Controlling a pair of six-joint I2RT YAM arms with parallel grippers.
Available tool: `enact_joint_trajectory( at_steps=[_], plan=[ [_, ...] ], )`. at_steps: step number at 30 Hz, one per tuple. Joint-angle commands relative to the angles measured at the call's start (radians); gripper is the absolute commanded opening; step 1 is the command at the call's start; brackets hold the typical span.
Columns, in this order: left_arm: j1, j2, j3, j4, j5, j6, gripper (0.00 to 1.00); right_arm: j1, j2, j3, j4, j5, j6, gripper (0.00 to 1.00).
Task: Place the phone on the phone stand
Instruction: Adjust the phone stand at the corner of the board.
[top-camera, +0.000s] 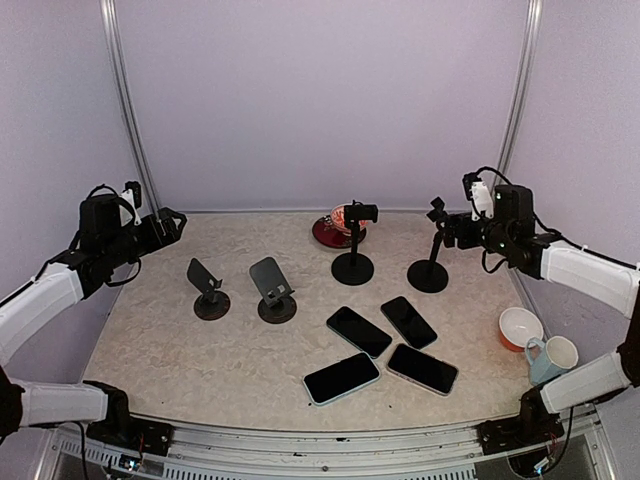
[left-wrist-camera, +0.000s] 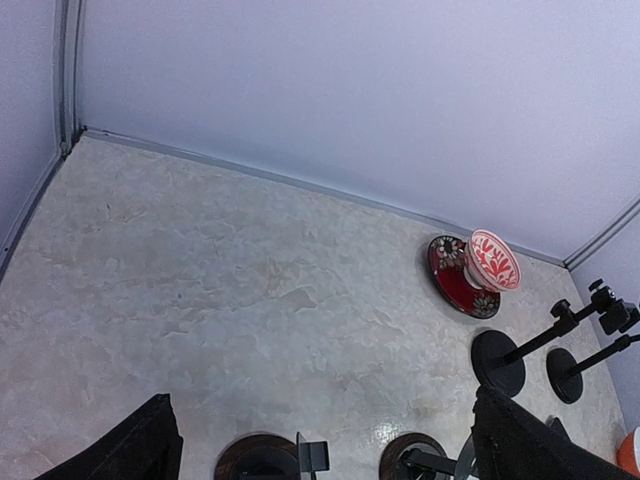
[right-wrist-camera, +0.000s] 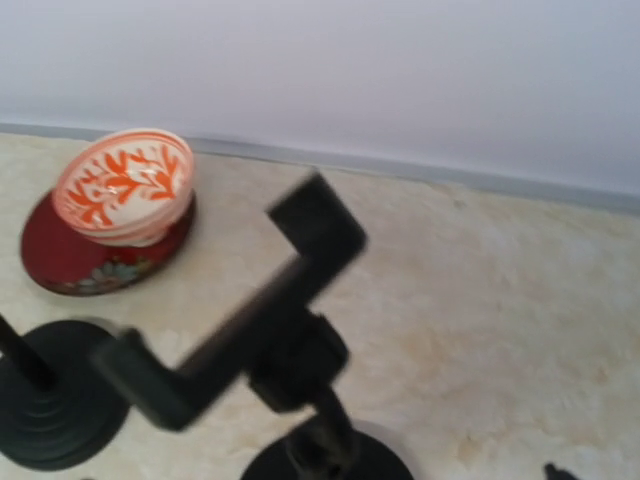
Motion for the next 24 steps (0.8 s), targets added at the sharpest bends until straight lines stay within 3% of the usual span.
enact_joint_trajectory(
  at_steps=[1, 19, 24],
  plan=[
    [0.013, 0.011, 0.013, 0.001, 0.021, -0.008, 0.99, 0.037, -0.004, 0.057, -0.013, -0.024, -0.062, 0.95],
    [0.019, 0.018, 0.011, 0.001, 0.020, -0.009, 0.99, 0.303, 0.344, 0.321, -0.021, 0.736, -0.336, 1.00],
    [0.020, 0.020, 0.011, 0.001, 0.017, -0.007, 0.99, 0.313, 0.405, 0.345, 0.015, 0.844, -0.369, 1.00]
  ],
)
